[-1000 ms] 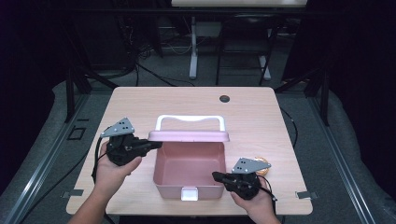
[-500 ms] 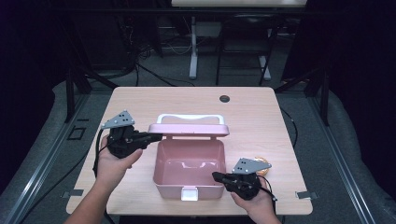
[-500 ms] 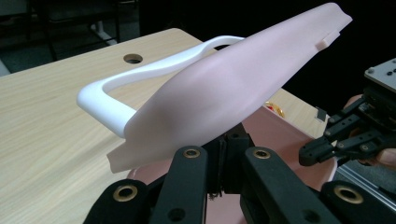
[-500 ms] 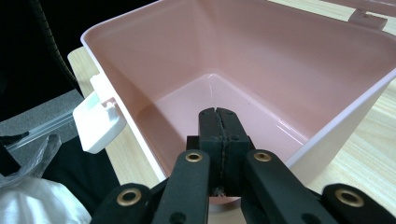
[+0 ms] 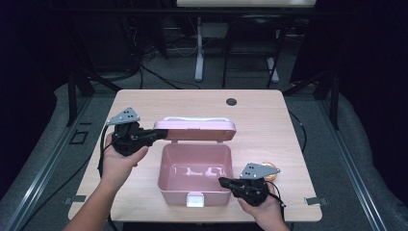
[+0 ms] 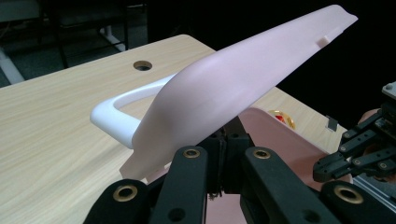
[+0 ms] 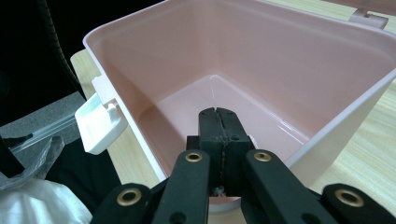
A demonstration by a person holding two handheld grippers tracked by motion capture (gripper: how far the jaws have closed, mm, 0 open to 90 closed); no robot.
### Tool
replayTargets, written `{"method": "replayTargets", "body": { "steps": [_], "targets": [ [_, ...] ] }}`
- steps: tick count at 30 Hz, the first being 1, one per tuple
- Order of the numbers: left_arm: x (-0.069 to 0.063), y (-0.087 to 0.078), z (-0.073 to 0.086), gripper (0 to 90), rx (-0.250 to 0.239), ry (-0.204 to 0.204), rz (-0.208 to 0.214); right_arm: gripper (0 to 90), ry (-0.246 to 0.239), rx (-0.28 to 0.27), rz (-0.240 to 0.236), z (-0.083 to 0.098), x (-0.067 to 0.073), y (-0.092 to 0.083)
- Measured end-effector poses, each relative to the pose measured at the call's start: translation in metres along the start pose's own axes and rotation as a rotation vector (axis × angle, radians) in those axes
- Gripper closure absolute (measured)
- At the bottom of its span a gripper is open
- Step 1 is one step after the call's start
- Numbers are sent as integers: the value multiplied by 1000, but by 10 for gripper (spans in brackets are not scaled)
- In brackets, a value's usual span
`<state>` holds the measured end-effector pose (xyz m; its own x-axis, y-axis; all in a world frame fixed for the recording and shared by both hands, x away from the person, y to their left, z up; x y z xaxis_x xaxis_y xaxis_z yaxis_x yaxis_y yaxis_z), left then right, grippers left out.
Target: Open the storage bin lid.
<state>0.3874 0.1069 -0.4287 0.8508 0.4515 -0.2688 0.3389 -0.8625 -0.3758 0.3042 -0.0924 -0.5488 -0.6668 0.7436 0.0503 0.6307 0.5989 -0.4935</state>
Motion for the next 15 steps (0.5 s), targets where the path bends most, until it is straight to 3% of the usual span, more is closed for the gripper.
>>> {"method": "replayTargets", "body": {
  "steps": [15],
  "targets": [
    [9,4,-7,898,-16,-11,-15,900,4,-3,1,0,0,0]
  ]
}}
Point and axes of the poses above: each handheld gripper's, and its own axes: y roughly forward along the jaws, z roughly out of its underside, x roughly to its left, the point moved 10 cm from there along y, roughly forward along the jaws, and after that the axes turned 13 degrees about z, right-handed, at the moved point
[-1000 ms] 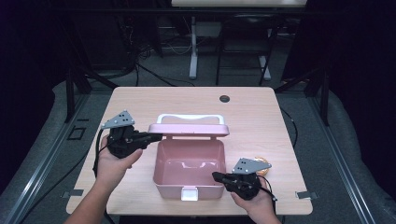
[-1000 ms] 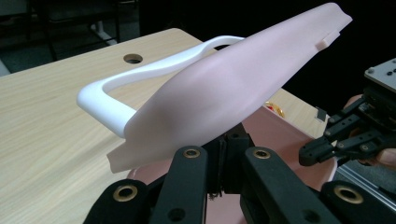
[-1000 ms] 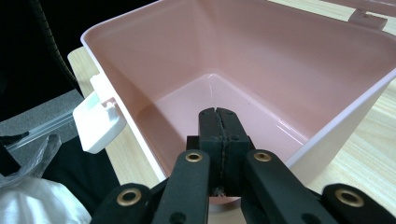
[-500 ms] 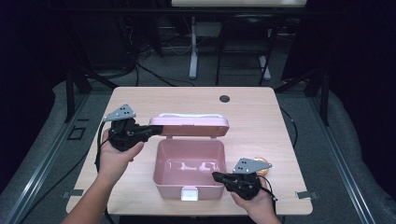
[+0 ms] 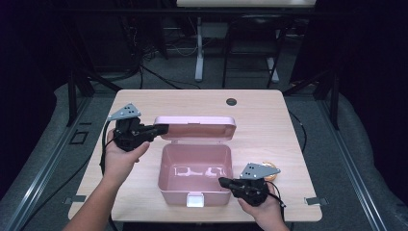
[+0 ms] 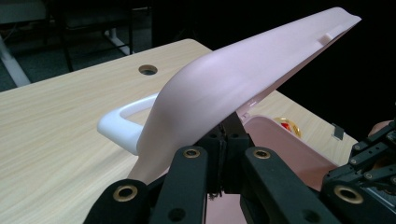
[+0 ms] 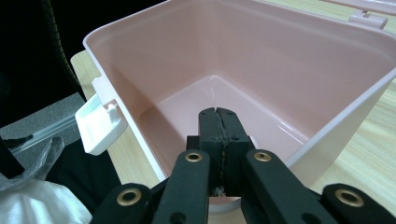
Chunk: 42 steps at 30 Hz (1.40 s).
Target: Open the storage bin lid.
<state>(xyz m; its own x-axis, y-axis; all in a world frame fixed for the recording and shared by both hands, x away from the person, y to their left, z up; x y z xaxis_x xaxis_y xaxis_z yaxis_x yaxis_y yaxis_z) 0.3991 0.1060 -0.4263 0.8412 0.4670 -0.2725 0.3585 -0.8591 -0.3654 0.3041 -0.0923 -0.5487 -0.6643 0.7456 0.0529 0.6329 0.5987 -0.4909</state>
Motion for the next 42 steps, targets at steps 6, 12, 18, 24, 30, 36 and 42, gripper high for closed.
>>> {"method": "replayTargets", "body": {
  "steps": [6,12,18,24,30,36,42],
  "targets": [
    [3,2,0,899,8,2,-8,900,0,0,0,0,0,0],
    [6,3,-1,898,4,-1,-16,900,6,-2,-1,0,0,0],
    [10,4,0,898,6,-1,-26,900,7,-3,-1,0,0,0],
    [14,6,0,898,7,-8,-29,900,6,-5,-1,0,0,0],
    [17,7,0,898,6,-10,-37,900,7,-6,-1,0,0,0],
    [22,7,1,898,3,-23,-42,900,6,-7,-1,0,0,0],
    [30,9,3,898,7,-33,-55,900,6,-7,-3,0,0,0]
  ]
}}
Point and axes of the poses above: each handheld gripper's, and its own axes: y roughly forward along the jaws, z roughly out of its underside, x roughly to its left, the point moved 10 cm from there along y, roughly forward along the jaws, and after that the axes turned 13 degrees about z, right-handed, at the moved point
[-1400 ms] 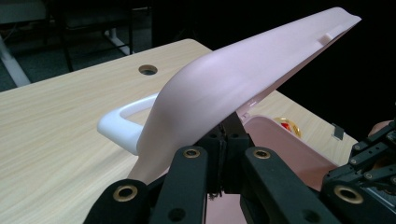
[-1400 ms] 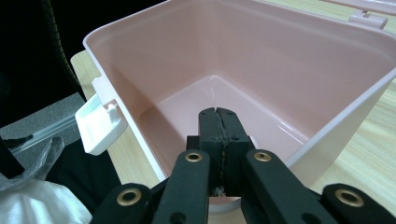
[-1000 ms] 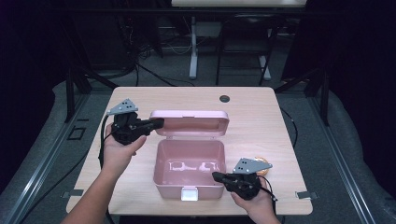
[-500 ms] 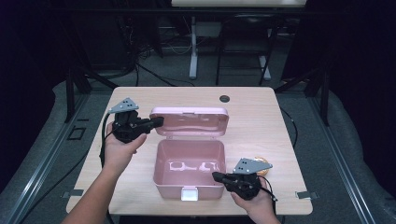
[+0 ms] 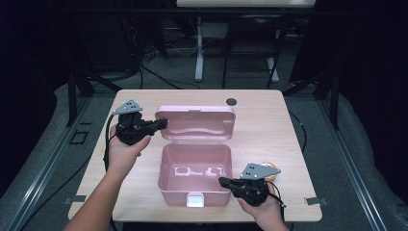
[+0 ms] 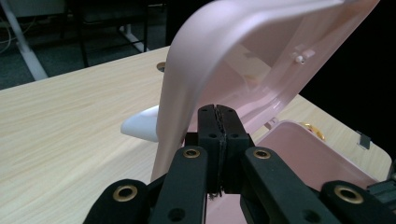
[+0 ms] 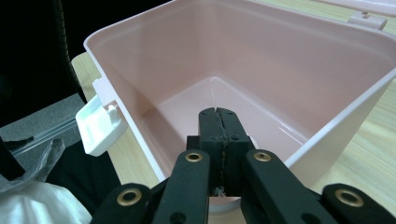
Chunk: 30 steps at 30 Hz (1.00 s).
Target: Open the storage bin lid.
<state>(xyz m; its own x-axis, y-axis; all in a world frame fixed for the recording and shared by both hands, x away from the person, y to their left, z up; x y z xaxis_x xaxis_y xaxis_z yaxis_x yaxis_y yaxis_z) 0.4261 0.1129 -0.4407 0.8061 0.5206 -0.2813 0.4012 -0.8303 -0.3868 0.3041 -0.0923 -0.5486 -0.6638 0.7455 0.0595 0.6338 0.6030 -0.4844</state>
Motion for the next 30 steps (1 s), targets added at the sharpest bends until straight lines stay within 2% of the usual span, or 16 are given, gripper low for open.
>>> {"method": "replayTargets", "body": {
  "steps": [8,15,19,20,24,30],
  "targets": [
    [14,8,10,898,20,-24,-23,900,-4,0,0,0,0,0],
    [28,16,22,897,27,-62,-41,900,-5,1,-1,0,0,0],
    [36,23,33,897,49,-91,-48,900,-7,1,-2,0,0,0],
    [37,25,36,897,56,-100,-43,900,-8,1,-1,0,0,0],
    [35,30,44,897,94,-82,-56,900,-12,4,-3,1,0,0],
    [36,26,47,895,79,-89,-50,900,-16,4,-3,1,0,0]
  ]
}}
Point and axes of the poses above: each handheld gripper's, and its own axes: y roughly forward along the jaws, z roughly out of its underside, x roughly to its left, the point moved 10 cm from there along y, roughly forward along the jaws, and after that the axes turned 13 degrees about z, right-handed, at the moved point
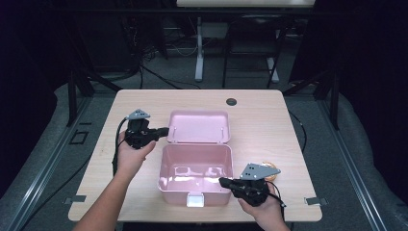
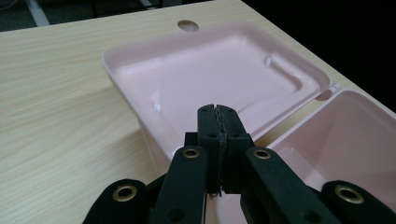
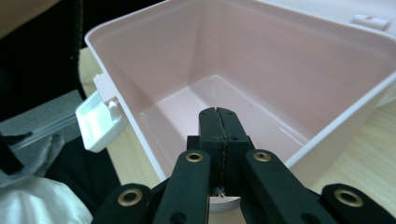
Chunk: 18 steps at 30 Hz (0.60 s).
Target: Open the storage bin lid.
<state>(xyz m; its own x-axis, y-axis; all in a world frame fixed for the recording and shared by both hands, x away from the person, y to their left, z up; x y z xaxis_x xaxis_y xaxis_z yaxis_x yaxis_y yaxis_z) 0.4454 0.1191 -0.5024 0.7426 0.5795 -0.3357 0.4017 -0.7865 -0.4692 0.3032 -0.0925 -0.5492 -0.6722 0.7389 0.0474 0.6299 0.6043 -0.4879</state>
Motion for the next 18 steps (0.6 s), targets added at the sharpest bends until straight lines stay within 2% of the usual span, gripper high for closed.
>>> {"method": "replayTargets", "body": {
  "steps": [12,18],
  "targets": [
    [-14,-14,11,830,-30,28,26,900,-3,-4,2,-1,0,0],
    [-17,-20,20,757,-34,50,10,900,-6,-5,0,-1,0,1]
  ]
}}
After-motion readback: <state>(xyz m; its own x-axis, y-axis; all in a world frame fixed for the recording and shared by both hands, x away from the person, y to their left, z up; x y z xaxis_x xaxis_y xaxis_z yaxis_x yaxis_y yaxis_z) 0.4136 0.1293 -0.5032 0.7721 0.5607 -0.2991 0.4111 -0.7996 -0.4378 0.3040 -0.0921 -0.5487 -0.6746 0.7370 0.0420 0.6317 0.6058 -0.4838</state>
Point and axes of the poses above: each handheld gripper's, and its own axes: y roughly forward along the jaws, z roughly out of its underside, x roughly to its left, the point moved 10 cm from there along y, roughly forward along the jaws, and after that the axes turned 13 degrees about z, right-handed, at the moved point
